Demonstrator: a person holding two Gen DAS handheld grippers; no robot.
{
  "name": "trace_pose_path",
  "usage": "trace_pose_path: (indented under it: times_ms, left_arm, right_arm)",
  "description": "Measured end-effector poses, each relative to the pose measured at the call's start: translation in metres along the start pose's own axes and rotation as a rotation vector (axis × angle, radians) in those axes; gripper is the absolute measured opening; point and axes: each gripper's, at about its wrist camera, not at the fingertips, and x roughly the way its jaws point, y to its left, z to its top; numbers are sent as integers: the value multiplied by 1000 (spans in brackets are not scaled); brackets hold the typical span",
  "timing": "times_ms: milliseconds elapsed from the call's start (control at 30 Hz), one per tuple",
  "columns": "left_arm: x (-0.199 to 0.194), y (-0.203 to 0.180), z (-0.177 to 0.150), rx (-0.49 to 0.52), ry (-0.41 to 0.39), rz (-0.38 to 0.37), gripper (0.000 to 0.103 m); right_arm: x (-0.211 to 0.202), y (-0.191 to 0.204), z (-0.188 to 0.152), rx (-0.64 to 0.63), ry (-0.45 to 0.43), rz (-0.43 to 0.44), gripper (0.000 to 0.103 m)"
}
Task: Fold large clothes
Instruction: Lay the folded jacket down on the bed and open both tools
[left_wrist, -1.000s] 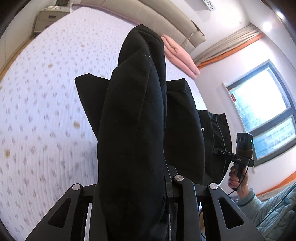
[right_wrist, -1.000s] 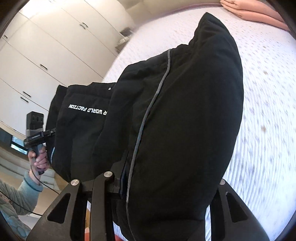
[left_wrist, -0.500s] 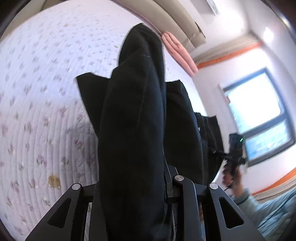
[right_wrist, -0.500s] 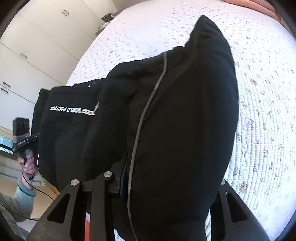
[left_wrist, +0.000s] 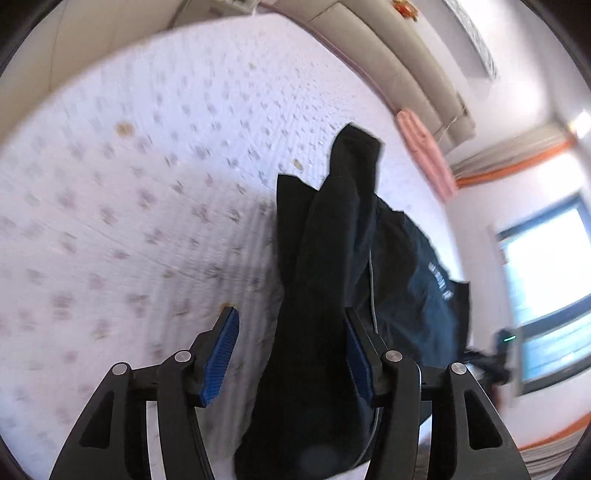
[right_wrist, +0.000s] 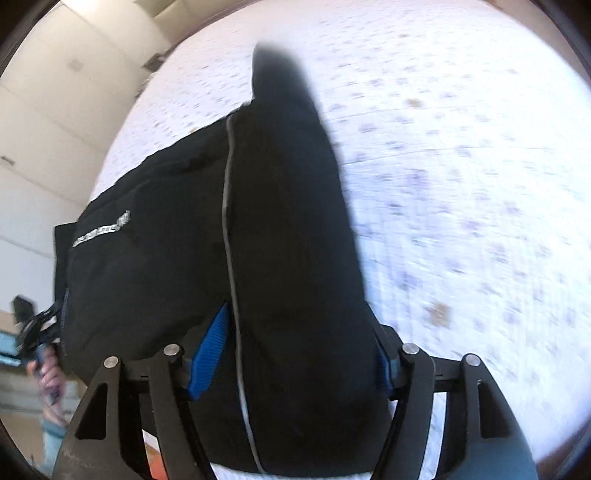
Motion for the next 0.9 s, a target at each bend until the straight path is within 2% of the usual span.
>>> trace_pose_path:
  times_ms: [33, 100, 167, 267, 333, 367, 400, 500, 600, 700, 900]
  left_arm:
    - [-8, -12, -2, 45, -10, 49, 58]
    - [-22, -37, -4, 111, -28, 114, 58]
    - [-33, -45, 1, 169, -51, 130, 58]
    - [-30, -91, -1, 250, -85, 165, 59]
    - [-9, -114, 0, 252, -84, 170, 59]
    - [0, -120, -1, 247, -79, 171, 59]
    - [17, -125, -5, 243, -61, 187, 59]
    - [45, -125, -18, 242, -35, 274, 59]
    - [69, -115, -30, 231, -7, 315, 59]
    - [76, -107, -27, 195, 11, 297, 60]
    - [82, -109, -27, 230, 19, 328, 61]
  right_arm:
    - [-8, -4, -1, -11, -15, -21, 69]
    - [-27, -2, -6, -40, -50, -121, 71]
    - [-47, 8, -9, -73, -95, -197, 71]
    - [-73, 28, -8, -96, -160, -154, 72]
    - [-75, 64, -8, -133, -194, -126, 72]
    - [-70, 72, -17, -150, -202, -128, 72]
    - [-68, 102, -34, -158, -208, -121, 72]
    - [-15, 154, -41, -168, -172, -93, 72]
    - [25, 165, -49, -157, -119, -133, 72]
    - [59, 165, -60, -168, -63, -187, 73]
    - [67, 168, -66, -164, -79, -213, 73]
